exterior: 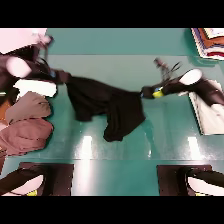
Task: Fold the shirts.
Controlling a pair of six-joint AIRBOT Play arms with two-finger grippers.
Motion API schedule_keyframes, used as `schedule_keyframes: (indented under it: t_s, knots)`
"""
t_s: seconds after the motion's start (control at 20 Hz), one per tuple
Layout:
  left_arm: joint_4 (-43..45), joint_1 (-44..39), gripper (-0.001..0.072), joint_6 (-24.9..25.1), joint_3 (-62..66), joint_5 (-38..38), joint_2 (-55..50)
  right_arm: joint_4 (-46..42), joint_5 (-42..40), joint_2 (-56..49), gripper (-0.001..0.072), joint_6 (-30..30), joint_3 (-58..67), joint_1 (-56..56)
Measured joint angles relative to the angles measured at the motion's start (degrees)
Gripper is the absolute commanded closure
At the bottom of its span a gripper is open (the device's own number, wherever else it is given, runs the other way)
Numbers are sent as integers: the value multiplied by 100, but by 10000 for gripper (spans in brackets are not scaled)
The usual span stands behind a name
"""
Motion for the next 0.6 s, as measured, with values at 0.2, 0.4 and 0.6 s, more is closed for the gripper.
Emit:
schedule_keyframes:
  t_s: [0.2, 0.4, 0.6]
  knots:
    - [-210, -2, 680, 236, 1058, -461, 1021, -323, 667, 1174, 696, -7, 1091, -546]
    - [-688, -4, 680, 400, 1779, -964, 1705, -426, 1036, 2048, 696, 140, 1923, -977]
    - [-981, -4, 681, 470, 2094, -1456, 1908, -452, 1283, 2334, 696, 275, 2575, -1333]
